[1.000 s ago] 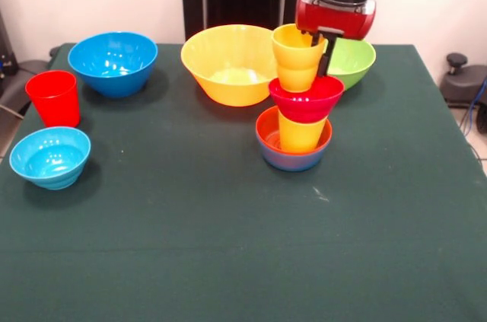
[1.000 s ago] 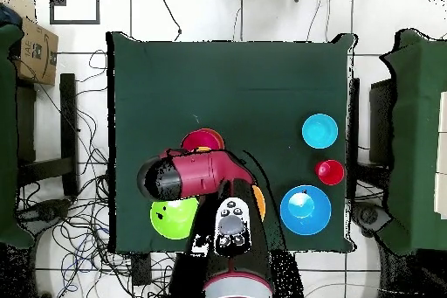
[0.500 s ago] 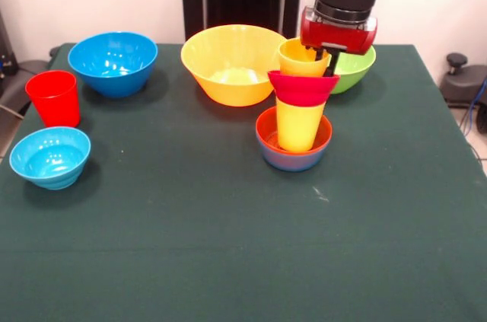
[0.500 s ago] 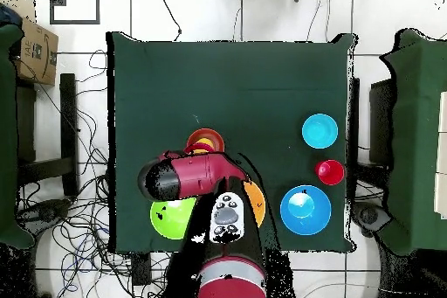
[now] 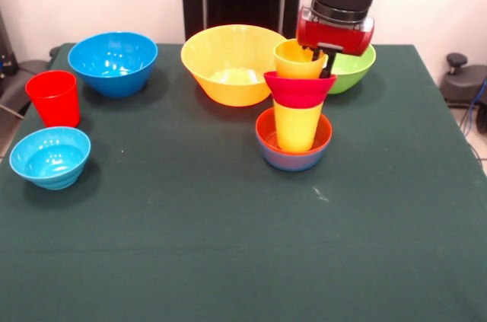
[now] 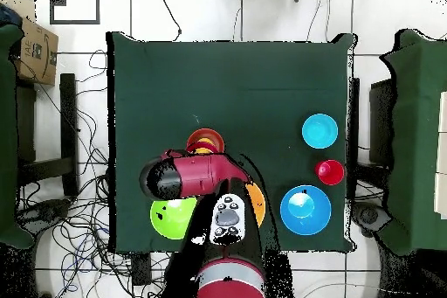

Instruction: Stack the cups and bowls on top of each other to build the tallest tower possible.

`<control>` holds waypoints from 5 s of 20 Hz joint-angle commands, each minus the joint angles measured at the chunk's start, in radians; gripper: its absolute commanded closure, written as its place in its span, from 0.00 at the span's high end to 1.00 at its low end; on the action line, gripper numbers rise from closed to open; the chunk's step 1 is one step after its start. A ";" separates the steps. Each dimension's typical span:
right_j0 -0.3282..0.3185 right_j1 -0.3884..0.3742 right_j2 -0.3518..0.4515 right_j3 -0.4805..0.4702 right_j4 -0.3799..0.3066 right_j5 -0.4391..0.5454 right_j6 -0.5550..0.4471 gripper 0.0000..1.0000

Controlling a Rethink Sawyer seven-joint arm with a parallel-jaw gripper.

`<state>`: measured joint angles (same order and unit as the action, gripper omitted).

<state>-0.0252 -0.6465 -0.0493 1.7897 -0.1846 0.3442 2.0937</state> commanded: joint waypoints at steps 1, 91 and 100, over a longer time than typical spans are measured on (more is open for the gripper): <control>0.022 0.050 0.036 -0.072 0.051 -0.005 0.141 0.00; -0.061 -0.024 0.081 -0.072 0.039 0.074 0.064 1.00; 0.007 -0.025 0.043 -0.087 0.060 0.089 0.112 1.00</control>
<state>-0.0613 -0.7103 -0.0548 1.7136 -0.1531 0.3607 2.0937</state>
